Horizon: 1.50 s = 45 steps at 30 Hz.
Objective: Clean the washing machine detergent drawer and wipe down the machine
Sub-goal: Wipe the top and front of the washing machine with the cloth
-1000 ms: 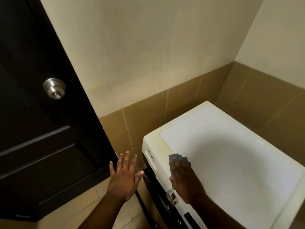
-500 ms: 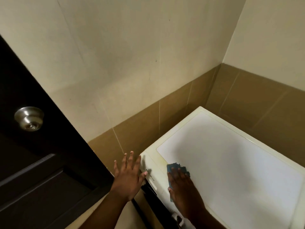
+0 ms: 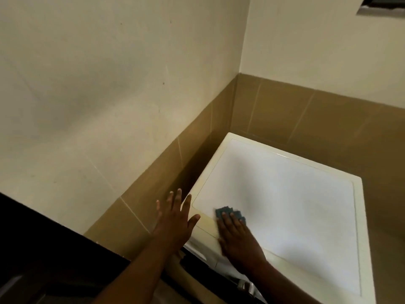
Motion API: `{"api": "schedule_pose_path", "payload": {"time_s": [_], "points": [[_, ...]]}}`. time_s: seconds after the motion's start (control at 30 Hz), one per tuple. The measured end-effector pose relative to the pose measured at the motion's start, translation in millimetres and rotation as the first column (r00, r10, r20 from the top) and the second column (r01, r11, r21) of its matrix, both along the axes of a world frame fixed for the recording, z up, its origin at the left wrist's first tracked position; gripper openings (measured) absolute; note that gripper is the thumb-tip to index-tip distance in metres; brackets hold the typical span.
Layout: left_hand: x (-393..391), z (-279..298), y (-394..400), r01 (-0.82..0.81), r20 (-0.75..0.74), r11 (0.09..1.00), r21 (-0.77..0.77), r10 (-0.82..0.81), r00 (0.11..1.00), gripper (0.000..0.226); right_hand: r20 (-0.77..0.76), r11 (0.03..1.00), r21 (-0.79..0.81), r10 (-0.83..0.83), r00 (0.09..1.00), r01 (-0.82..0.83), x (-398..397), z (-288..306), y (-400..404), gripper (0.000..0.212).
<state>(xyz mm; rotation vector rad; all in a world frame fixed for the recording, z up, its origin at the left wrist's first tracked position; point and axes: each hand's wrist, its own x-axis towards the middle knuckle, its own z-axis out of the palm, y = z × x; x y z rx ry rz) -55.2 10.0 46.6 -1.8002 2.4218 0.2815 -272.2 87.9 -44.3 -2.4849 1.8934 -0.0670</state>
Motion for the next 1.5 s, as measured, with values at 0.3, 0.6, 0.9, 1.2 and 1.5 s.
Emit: {"api": "schedule_pose_path", "payload": {"time_s": [0.3,0.6,0.9,1.2,1.5], "points": [[24.3,-25.5,-31.1,0.152,0.028,0.988,-0.004,-0.152,0.988,0.087,0.094,0.886,0.051,-0.464,0.881,0.462,41.4,4.3,3.5,0.059],[16.6,-43.9,-36.4,0.221,-0.030,0.975,0.009,-0.221,0.975,0.096,0.133,0.871,0.085,-0.492,0.861,0.484,92.5,0.9,-2.1,0.062],[52.2,-42.3,-52.6,0.100,-0.106,0.995,0.005,-0.099,0.989,0.112,0.149,0.914,0.124,-0.401,0.904,0.385,145.7,-0.7,-25.8,0.061],[75.3,-50.3,-56.8,0.028,-0.163,0.999,0.042,-0.021,0.986,0.109,0.140,0.976,0.141,-0.183,0.973,0.164,163.5,3.6,-82.9,0.057],[67.1,-46.3,-62.9,0.044,-0.151,0.997,0.057,-0.034,0.988,0.113,0.046,0.947,0.064,-0.318,0.947,0.314,89.0,3.0,-77.8,0.056]]}}
